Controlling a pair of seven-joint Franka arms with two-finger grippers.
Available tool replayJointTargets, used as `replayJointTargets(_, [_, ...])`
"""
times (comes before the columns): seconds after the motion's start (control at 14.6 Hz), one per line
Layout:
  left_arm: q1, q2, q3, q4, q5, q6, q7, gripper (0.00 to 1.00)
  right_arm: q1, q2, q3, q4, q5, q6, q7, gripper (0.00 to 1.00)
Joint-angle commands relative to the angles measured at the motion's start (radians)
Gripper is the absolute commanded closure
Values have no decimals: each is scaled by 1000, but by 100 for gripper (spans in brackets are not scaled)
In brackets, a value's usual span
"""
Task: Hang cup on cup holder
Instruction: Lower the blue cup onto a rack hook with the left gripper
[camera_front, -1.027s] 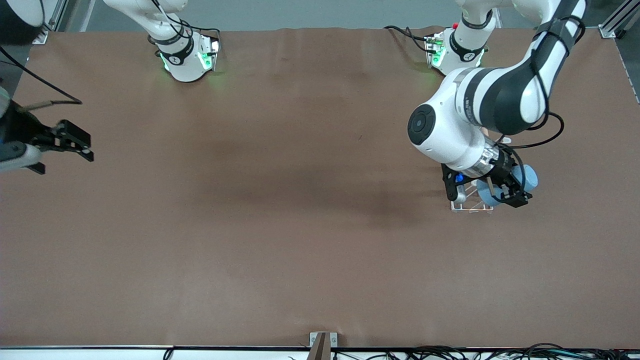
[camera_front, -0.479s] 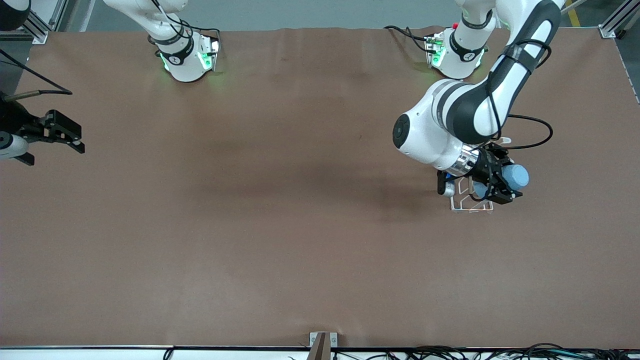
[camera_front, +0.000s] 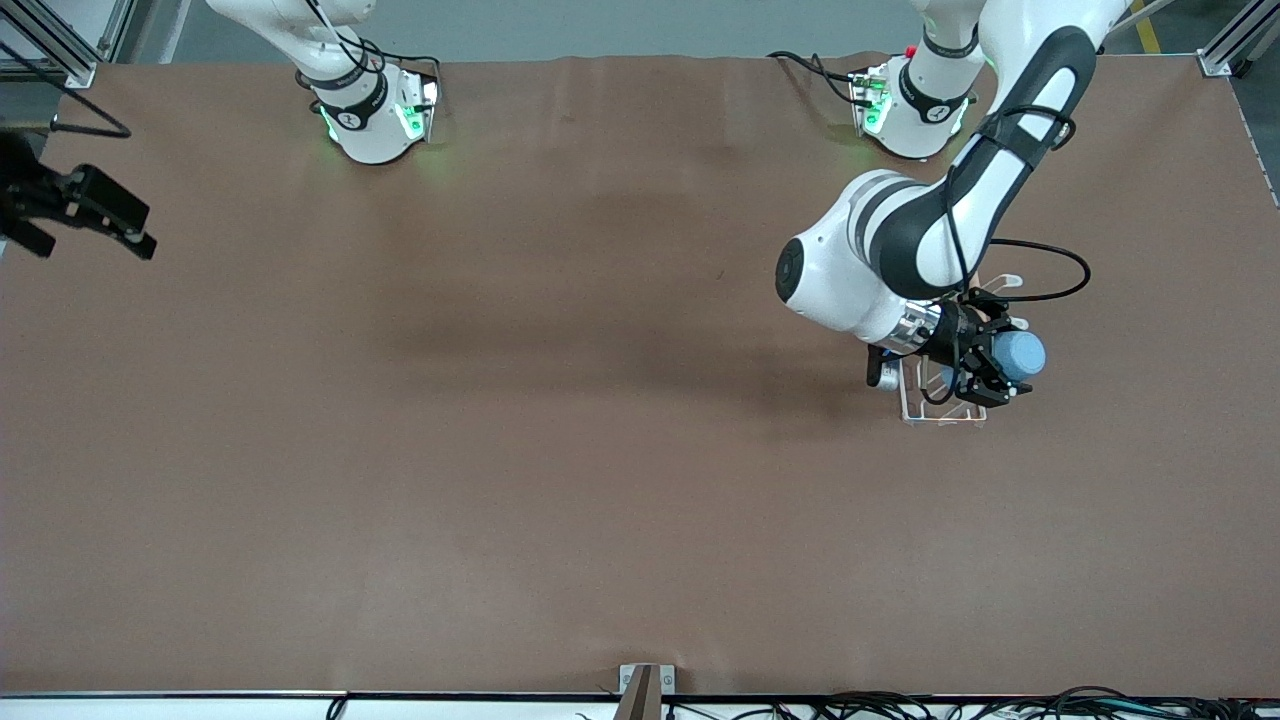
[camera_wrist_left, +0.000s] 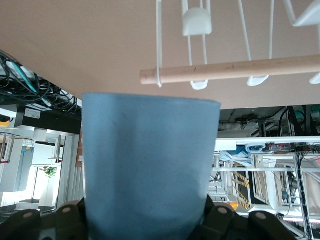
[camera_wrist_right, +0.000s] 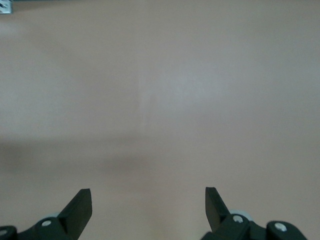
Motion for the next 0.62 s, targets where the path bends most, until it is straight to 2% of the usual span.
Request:
replayJointTargets(0.0, [-8, 27, -4, 2, 28, -31, 6, 47, 19, -10, -19, -19, 7, -34, 56, 1])
replayJointTargets(0.21, [-8, 46, -4, 2, 28, -31, 2, 47, 36, -10, -75, -33, 39, -57, 46, 2])
replayJointTargets(0.55, [-32, 90, -4, 3, 43, -78, -52, 47, 29, -10, -106, -57, 66, -39, 5, 2])
